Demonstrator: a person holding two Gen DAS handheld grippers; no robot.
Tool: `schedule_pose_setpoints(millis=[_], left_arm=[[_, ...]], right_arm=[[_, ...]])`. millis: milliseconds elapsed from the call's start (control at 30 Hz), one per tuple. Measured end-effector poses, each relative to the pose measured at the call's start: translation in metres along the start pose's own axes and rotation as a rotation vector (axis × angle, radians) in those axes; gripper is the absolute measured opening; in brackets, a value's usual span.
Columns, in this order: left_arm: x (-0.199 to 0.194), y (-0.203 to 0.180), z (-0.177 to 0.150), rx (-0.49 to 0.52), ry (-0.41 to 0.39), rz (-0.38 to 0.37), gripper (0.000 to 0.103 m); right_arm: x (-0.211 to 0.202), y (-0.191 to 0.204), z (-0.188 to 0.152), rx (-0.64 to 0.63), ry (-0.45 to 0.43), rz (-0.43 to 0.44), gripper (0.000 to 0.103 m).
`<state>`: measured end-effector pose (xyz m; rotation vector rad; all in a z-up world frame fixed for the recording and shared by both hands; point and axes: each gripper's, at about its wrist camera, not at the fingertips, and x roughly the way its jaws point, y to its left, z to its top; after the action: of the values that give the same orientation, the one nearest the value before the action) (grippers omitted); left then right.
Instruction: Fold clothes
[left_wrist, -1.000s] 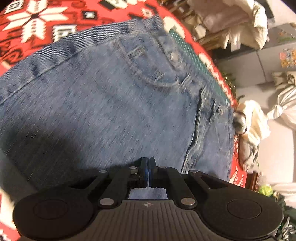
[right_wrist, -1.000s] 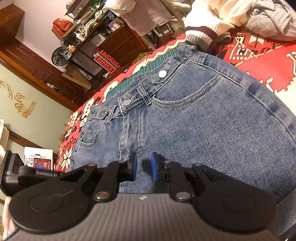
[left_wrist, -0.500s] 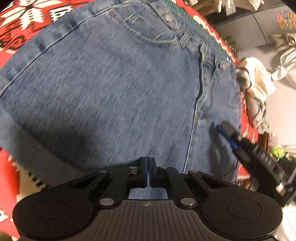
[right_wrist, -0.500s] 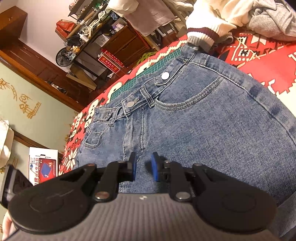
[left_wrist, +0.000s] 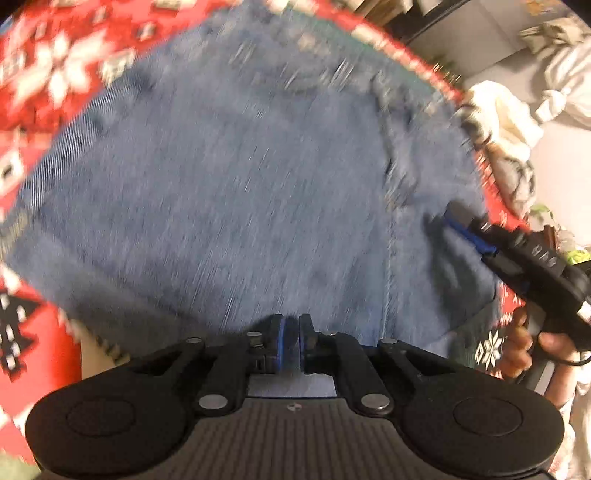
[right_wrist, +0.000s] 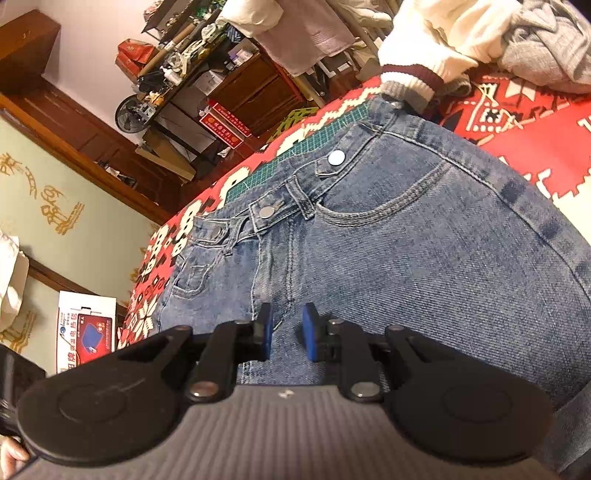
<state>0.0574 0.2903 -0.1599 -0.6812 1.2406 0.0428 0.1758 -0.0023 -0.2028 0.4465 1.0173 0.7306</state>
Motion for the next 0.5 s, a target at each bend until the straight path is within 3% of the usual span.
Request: schedule_pose_setpoints(millis=[167,267,500], left_arm=[[0.006,-0.020,0.016,0.023,-0.079,-0.073,0.006],[0.027,-0.026,0.019,0.027,-0.048,-0.055,0.006],[0.031,-0.029,0.006,0.080,0.048,-0.026,0.006]], right_arm=[[0.004,0.003,-0.002,-0.026,0.015,-0.002,0.020],[0.003,0.002,-0.001,-0.021,0.011,-0.003,0.020],[0.004,0.003,-0.002,-0.023,0.025,0.002,0.020]])
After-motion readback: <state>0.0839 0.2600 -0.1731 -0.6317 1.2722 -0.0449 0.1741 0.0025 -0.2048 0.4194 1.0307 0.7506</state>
